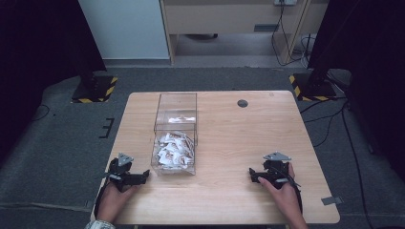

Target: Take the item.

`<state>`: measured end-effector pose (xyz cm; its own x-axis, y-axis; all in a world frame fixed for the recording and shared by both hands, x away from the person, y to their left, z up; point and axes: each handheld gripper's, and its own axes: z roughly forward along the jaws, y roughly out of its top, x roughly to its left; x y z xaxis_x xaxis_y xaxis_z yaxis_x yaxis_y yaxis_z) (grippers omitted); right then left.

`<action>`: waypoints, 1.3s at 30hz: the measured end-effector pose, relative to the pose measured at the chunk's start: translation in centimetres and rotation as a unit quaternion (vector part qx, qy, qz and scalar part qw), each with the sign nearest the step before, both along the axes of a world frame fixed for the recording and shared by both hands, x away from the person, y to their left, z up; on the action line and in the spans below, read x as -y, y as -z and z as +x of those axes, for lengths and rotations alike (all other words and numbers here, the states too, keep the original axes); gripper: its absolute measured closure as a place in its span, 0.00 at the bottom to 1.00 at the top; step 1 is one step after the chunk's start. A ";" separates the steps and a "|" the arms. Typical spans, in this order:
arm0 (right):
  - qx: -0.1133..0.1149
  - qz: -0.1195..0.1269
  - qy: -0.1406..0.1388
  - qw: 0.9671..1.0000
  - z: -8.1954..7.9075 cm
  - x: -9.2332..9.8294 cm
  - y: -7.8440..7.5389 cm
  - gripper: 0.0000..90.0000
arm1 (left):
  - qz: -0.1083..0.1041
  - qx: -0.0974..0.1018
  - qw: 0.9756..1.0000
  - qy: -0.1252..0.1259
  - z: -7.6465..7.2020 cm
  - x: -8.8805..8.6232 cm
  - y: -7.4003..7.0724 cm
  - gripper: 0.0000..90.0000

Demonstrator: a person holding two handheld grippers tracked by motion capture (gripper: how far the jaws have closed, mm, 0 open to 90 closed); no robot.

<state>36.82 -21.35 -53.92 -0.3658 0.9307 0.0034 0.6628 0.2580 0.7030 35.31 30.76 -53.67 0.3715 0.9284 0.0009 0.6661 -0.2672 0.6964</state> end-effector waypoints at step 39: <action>0.002 0.002 -0.086 0.996 -0.6 -1.9 -4.3 0.40 | 0.000 0.000 1.000 0.001 0.0 0.0 0.0 0.00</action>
